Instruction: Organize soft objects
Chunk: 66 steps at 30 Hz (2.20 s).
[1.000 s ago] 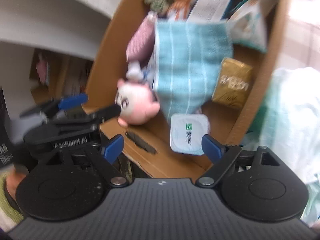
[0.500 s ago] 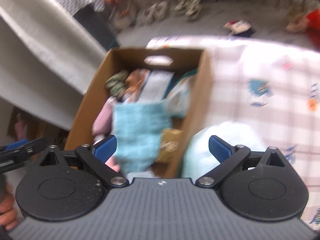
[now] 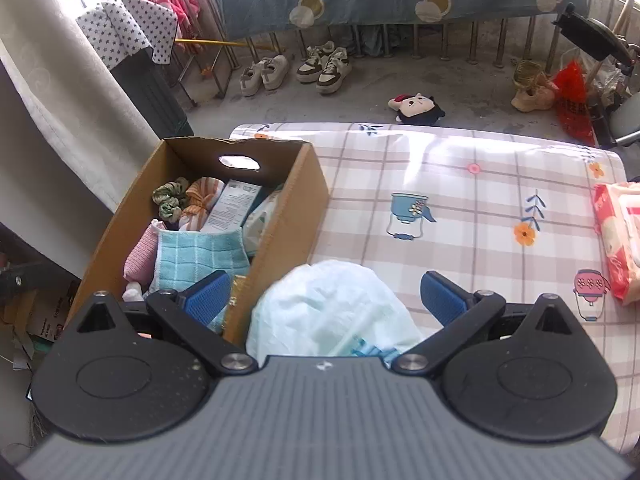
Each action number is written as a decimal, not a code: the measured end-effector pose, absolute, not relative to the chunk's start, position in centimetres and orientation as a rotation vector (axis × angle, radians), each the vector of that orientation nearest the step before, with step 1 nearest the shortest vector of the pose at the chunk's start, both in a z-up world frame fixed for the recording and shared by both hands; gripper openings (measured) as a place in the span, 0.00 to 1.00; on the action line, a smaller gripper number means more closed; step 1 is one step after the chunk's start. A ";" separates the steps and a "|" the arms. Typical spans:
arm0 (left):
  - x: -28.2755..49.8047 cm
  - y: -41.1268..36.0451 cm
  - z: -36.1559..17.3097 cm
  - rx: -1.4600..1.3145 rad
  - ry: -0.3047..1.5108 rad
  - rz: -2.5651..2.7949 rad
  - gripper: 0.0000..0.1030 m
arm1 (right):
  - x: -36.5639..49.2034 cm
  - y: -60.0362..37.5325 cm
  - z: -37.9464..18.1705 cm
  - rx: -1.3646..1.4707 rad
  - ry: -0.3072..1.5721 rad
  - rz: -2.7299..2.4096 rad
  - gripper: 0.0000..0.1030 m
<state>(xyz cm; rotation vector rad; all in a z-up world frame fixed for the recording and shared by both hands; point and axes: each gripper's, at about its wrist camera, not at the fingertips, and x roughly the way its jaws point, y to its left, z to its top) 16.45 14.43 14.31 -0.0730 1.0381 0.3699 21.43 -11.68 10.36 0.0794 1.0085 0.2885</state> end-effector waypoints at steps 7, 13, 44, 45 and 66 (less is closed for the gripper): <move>16.8 12.5 14.3 -0.067 1.076 0.349 0.97 | 19.7 -12.8 10.3 0.137 1.021 0.302 0.99; 17.3 11.6 13.0 -0.042 1.104 0.276 0.97 | 18.0 -12.9 10.5 0.153 1.024 0.264 0.99; 15.4 19.3 7.9 -0.016 1.215 0.207 0.97 | 17.0 -10.6 -2.0 0.490 1.202 0.050 0.59; 15.3 19.2 8.1 -0.019 1.211 0.201 0.97 | 16.2 -10.4 -1.2 0.460 1.196 0.050 0.65; 13.9 14.0 8.2 0.113 1.286 -0.114 0.97 | 6.9 -6.0 10.9 0.256 1.131 -0.156 0.99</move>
